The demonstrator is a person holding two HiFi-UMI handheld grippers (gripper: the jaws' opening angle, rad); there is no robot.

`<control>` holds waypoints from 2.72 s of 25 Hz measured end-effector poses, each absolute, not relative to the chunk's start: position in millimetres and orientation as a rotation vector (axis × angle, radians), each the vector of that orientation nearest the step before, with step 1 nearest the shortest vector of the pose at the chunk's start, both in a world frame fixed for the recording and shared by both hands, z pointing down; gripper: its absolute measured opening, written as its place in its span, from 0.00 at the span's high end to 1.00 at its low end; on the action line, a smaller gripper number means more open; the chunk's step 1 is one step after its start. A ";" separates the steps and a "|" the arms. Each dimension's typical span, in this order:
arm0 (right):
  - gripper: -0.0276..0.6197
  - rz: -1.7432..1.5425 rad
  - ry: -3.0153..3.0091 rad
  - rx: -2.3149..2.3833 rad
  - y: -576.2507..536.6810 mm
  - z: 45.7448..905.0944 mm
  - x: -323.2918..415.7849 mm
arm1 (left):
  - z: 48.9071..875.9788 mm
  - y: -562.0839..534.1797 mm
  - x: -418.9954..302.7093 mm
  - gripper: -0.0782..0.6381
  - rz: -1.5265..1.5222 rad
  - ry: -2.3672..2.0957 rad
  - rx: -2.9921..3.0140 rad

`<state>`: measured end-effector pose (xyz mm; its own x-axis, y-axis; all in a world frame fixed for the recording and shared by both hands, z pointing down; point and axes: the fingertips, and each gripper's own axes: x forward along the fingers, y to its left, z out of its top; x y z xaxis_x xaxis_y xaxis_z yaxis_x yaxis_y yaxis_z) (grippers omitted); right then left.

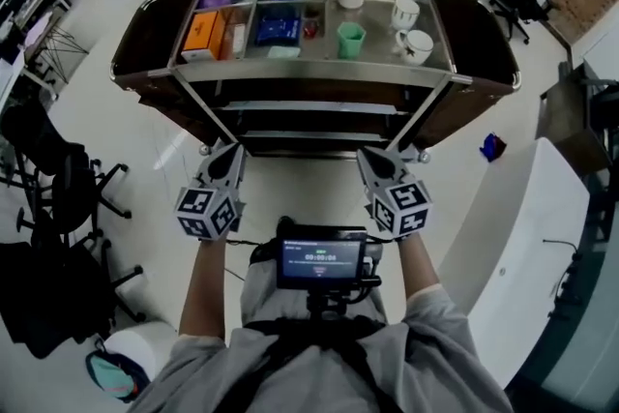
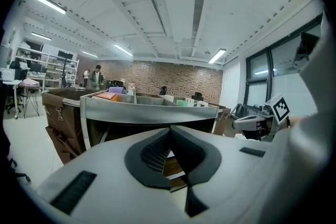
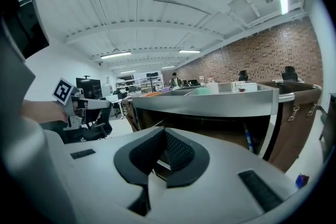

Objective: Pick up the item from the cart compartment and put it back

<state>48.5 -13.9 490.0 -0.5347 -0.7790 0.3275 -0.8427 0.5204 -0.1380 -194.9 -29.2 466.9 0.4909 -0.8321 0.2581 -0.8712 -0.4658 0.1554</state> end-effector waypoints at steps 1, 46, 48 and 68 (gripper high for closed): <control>0.94 0.419 -2.532 1.381 -23.1 490.4 40.8 | 466.1 -40.3 -199.8 0.88 0.215 -1.428 2.484; 0.94 0.417 -2.502 1.239 -242.2 396.7 -21.1 | 458.5 -348.7 -57.4 0.53 1.140 -0.551 2.785; 0.94 0.421 -2.483 1.259 -255.5 394.4 -16.7 | 469.9 -356.3 -55.1 0.53 1.201 -0.518 2.764; 0.94 0.435 -2.459 1.306 -286.4 389.2 6.5 | 545.1 -382.9 -28.8 0.57 1.511 -0.386 2.615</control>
